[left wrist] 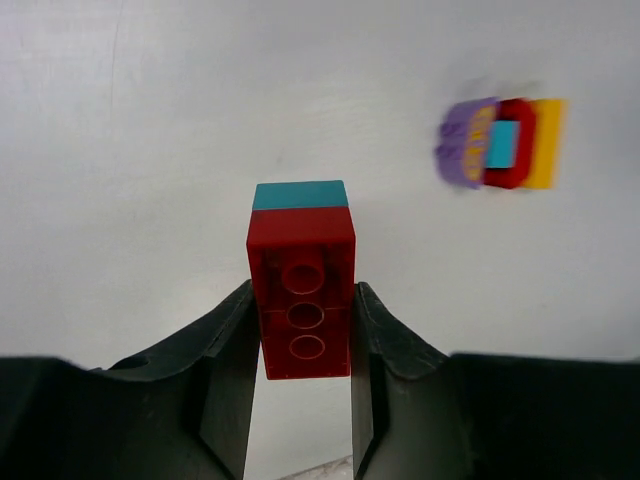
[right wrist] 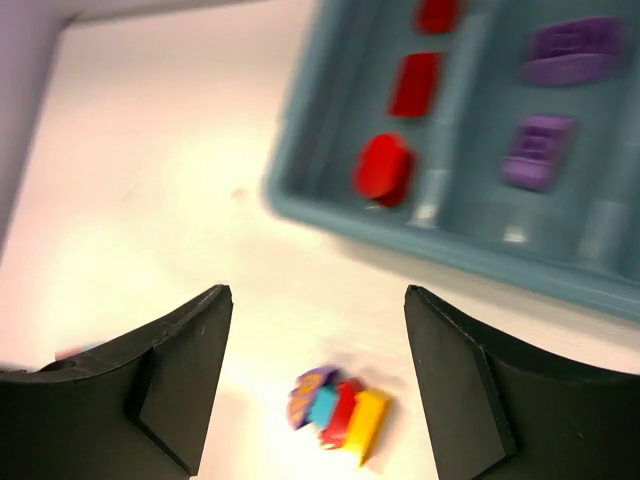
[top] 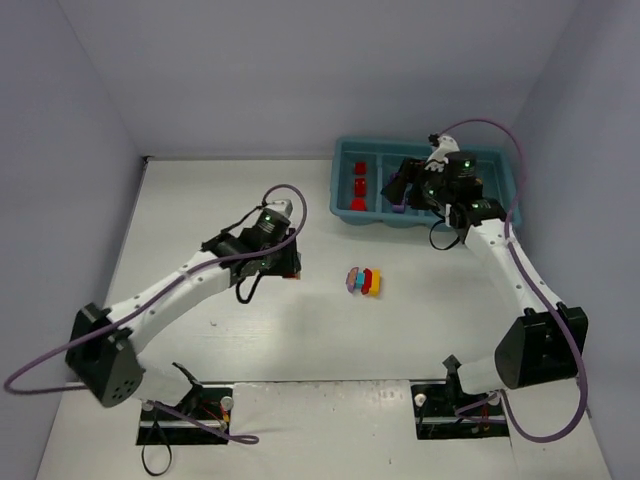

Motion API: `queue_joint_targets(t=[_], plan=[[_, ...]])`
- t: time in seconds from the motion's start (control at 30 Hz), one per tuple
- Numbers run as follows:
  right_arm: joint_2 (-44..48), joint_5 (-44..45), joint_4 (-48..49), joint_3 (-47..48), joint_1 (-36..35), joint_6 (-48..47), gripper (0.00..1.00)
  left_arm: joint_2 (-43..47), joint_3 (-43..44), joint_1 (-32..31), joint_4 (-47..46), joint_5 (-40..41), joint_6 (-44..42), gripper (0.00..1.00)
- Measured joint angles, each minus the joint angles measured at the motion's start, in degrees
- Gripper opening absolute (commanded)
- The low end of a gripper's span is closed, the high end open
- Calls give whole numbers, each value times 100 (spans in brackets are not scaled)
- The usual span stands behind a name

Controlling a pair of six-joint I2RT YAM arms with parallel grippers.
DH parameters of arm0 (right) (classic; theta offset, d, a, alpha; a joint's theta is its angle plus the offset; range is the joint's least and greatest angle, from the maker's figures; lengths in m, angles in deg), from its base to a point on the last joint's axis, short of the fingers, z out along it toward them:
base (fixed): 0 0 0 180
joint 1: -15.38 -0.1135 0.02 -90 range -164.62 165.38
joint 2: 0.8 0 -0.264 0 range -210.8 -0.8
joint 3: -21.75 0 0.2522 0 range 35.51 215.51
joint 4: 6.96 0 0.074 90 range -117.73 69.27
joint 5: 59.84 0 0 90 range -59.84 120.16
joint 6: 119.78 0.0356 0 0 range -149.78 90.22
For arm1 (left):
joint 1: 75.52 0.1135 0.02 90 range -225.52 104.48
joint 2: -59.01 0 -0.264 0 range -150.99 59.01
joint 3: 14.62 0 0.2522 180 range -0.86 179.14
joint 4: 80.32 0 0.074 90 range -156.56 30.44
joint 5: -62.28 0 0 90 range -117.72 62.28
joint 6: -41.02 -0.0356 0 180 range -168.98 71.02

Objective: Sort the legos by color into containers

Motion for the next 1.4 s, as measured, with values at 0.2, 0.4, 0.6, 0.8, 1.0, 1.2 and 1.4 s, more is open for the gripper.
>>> queue_joint_targets(t=[0.2, 0.4, 0.6, 0.8, 1.0, 1.2, 1.4], plan=[[0, -1676, 313, -85, -577, -118, 66, 1473, -323, 339, -1233, -686, -907, 0], [-2, -3012, 603, -109, -789, -238, 66, 1827, -1043, 1239, -2538, -2245, -1137, 0], [-39, -3827, 713, -105, -1246, -468, 65, 1635, -1263, 1445, -3482, -3731, -1158, 0], [-254, -4068, 715, -83, -1547, -603, 60, 1578, -1263, 1440, -4190, -4671, -1191, 0], [-345, -4293, 715, -72, -1589, -669, 47, 1547, -1266, 1495, -4570, -5075, -1259, 0], [-345, -4472, 713, -50, -1655, -807, 50, 1467, -1270, 1589, -4830, -5320, -1207, 0], [-365, -4695, 719, -50, -1860, -920, 52, 1296, -1268, 1593, -5152, -5543, -1121, 0]])
